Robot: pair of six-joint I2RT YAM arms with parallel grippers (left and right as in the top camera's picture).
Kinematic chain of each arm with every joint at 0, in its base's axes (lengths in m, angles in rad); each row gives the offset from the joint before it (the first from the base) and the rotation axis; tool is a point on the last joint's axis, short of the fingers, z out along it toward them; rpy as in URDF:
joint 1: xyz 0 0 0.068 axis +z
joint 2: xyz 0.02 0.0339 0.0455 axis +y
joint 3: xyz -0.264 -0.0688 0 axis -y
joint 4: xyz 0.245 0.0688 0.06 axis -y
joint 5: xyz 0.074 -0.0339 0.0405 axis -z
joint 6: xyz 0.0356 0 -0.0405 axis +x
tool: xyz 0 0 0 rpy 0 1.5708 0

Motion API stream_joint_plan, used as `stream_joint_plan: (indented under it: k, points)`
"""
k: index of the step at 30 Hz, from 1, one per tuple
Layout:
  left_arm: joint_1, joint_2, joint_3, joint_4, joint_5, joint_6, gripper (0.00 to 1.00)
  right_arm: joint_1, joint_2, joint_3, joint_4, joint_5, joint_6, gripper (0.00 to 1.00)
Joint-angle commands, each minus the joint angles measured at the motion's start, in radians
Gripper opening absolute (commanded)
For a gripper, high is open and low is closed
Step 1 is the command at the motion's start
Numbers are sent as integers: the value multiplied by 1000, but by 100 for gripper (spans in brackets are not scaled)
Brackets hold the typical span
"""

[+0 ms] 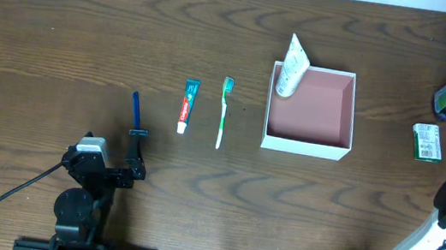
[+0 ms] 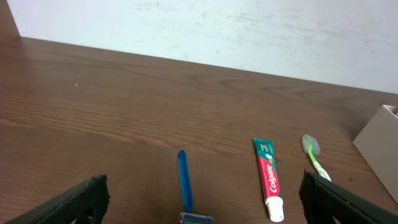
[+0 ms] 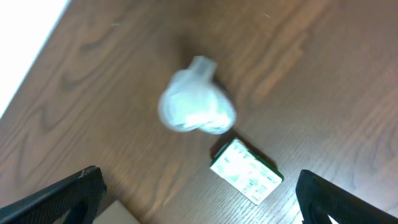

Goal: Pack container
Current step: 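Move the right gripper to the pump bottle and grasp it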

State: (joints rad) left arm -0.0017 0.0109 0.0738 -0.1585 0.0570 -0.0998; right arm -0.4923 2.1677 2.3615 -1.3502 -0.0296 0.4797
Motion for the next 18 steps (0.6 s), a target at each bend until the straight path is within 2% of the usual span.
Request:
stream_joint_plan:
  k: [1,5,8,11,12,18]
  points:
    - [3,-6,-18,-27,14,14,98,0,27,-2,6,56,71,99]
    - [3,-6,-18,-27,14,14,98,3,39,-2,31,55,-146,99]
    - [3,-6,-18,-27,14,14,98,3,39,-2,42,41,-406,99]
    - [3,-6,-18,-27,14,14,98,3,39,-4,0,-51,-734,99]
    - [3,-6,-18,-27,14,14,98,3,39,-7,-15,-76,-795,99]
    - [3,-6,-18,-27,14,14,98,-15,39,-65,-6,-135,-871,99]
